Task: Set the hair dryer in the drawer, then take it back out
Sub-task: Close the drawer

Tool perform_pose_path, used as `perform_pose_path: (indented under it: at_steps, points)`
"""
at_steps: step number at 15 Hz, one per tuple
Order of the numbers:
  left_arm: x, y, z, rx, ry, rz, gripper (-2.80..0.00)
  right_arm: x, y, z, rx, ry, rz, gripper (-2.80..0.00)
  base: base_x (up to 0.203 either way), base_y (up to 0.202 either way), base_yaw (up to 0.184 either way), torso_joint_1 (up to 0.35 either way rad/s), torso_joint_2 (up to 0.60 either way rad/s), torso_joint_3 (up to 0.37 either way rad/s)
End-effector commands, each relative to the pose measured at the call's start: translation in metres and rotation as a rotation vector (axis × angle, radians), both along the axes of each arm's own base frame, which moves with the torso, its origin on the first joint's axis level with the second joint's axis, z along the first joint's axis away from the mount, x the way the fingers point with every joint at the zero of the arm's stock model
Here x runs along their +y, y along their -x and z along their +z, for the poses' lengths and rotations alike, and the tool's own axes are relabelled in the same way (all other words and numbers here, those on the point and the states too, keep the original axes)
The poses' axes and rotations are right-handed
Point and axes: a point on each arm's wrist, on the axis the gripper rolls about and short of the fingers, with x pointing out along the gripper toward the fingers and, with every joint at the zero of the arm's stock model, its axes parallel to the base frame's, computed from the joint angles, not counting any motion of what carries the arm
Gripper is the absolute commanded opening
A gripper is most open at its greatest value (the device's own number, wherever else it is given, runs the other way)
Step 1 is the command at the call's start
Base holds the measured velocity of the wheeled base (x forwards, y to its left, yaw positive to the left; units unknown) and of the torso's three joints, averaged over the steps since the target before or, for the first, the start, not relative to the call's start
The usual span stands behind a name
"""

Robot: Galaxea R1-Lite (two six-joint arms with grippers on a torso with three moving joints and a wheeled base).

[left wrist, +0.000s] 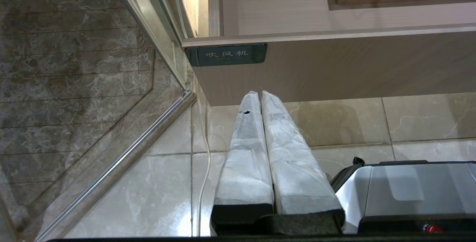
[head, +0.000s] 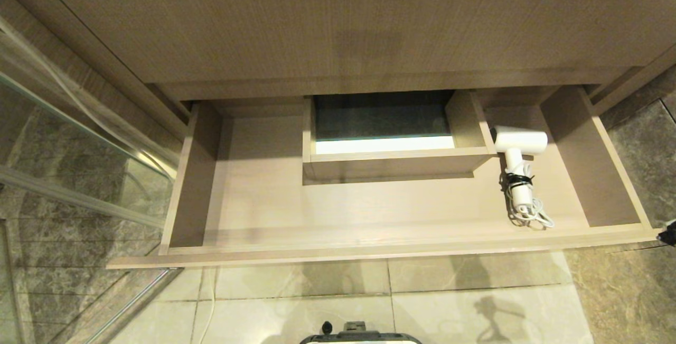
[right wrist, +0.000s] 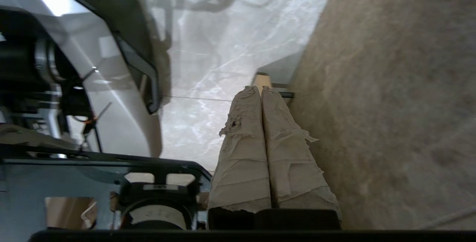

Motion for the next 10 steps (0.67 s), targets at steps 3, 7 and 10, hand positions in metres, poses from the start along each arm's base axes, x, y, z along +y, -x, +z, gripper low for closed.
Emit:
perform_pose_path:
  at_steps: [3, 7, 10]
  points:
    - [0.000, 0.000, 0.000, 0.001, 0.000, 0.000, -2.80, -0.008, -0.026, -0.018, 0.063, -0.028, 0.000, -2.80, 0.000, 0.000, 0.000, 0.000, 0.00, 0.000]
    - [0.000, 0.000, 0.000, 0.001, 0.001, 0.000, -2.80, -0.016, -0.053, -0.029, 0.030, -0.020, -0.001, -2.80, 0.000, 0.000, 0.000, 0.000, 0.00, 0.000]
    - [0.000, 0.000, 0.000, 0.001, 0.000, 0.000, -2.80, -0.020, -0.067, -0.033, 0.016, -0.016, -0.005, -2.80, 0.000, 0.000, 0.000, 0.000, 0.00, 0.000]
